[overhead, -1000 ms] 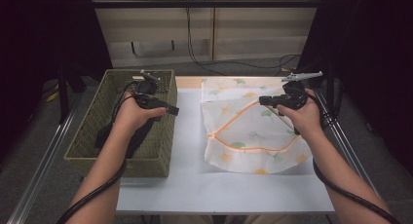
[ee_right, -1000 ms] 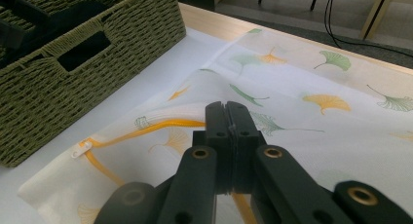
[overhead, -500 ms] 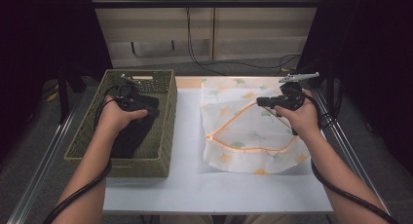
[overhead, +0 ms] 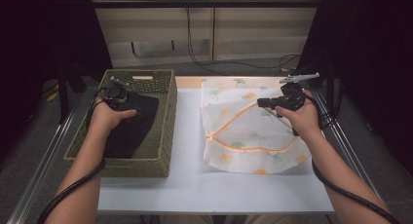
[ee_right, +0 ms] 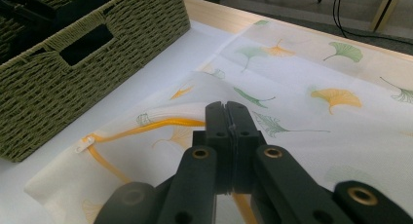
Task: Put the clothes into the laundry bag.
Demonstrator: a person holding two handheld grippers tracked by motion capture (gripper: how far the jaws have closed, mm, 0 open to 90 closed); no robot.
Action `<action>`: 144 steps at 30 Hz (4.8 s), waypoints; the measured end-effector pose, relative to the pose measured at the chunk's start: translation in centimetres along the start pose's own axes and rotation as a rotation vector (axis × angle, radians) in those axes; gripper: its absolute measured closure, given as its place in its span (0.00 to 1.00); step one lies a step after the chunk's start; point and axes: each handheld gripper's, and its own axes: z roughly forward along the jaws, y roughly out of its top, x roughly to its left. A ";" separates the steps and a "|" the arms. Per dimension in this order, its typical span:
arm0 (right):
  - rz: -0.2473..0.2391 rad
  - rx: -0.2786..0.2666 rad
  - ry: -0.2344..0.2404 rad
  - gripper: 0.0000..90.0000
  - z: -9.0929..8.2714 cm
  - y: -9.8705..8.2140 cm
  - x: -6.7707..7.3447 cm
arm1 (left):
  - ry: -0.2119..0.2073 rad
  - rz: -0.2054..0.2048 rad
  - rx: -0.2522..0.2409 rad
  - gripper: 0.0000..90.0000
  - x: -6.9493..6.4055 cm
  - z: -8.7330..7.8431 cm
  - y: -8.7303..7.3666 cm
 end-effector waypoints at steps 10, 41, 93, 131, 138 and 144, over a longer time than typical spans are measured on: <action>0.006 0.000 0.008 1.00 0.0 0.1 -0.1 | 0.035 -0.049 0.024 0.09 2.5 2.0 -1.4; 0.027 -0.005 0.015 1.00 0.1 -0.5 -0.5 | 0.074 -0.042 0.058 0.27 2.9 5.5 -2.7; 0.033 -0.009 0.023 1.00 0.0 -0.6 -0.3 | -0.109 0.012 0.067 0.86 -2.7 -4.7 5.0; 0.035 -0.009 0.029 1.00 0.2 -0.4 -0.2 | -0.264 0.202 0.115 0.86 -11.2 -5.4 8.9; 0.038 -0.005 0.030 1.00 0.4 -0.5 -0.1 | -0.269 0.236 0.138 0.86 -12.6 -5.3 9.1; 0.037 -0.005 0.030 1.00 0.4 -0.5 -0.2 | -0.284 0.245 0.140 0.86 -13.9 -5.3 9.3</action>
